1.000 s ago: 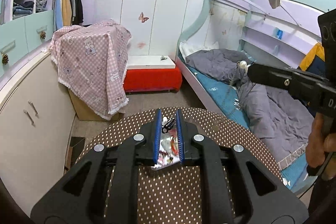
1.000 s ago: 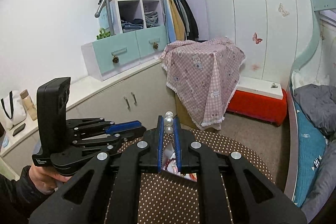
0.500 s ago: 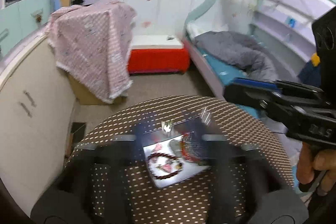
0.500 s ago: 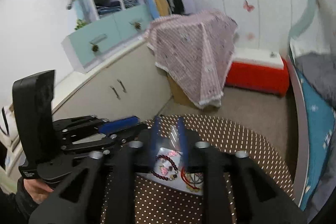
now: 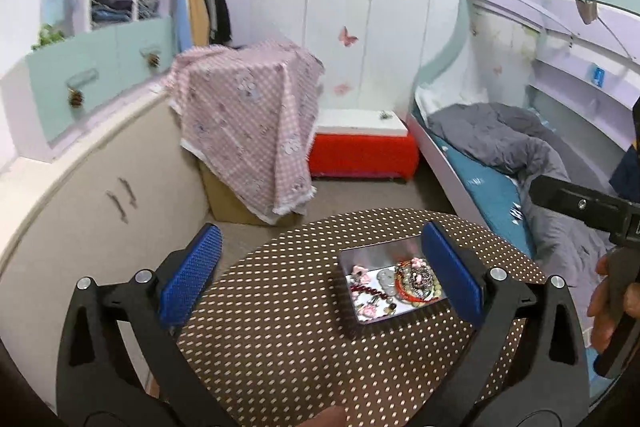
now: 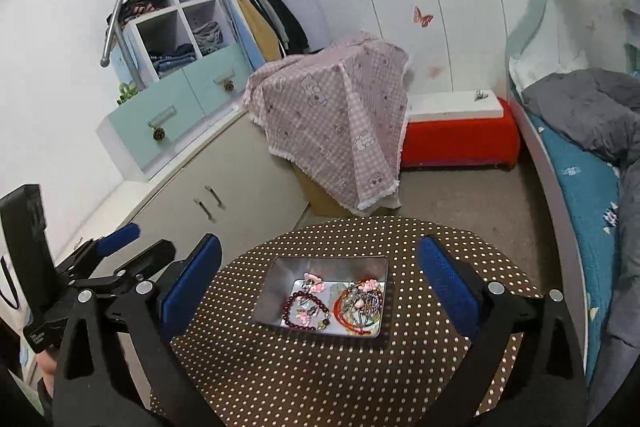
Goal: Organize jewelry
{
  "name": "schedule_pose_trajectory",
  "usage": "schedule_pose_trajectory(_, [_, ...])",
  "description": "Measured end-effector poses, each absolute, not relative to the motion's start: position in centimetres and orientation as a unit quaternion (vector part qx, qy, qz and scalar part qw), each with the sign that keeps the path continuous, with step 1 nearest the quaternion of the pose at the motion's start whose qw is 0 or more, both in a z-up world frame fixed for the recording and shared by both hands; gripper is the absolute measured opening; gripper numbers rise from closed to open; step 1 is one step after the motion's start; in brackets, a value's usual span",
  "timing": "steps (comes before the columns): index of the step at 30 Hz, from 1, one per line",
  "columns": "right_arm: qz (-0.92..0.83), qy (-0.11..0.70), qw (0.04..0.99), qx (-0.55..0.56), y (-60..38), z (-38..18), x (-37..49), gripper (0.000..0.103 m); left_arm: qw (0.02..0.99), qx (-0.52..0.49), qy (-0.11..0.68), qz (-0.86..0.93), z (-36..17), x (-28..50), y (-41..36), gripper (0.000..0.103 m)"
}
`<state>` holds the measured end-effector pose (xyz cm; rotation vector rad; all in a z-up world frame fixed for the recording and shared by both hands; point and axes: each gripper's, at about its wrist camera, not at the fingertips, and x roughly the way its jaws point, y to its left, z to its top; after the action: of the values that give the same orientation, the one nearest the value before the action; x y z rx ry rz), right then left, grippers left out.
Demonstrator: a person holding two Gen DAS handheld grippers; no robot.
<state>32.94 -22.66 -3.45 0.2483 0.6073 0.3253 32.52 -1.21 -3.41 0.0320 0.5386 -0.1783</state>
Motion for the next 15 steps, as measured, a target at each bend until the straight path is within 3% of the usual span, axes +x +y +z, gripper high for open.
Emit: schedule_pose_trajectory(15, [0.112, 0.229, 0.964, 0.070, -20.4, -0.9, 19.2, 0.095, 0.985, 0.014, 0.164, -0.053, 0.2, 17.7, -1.2, 0.097])
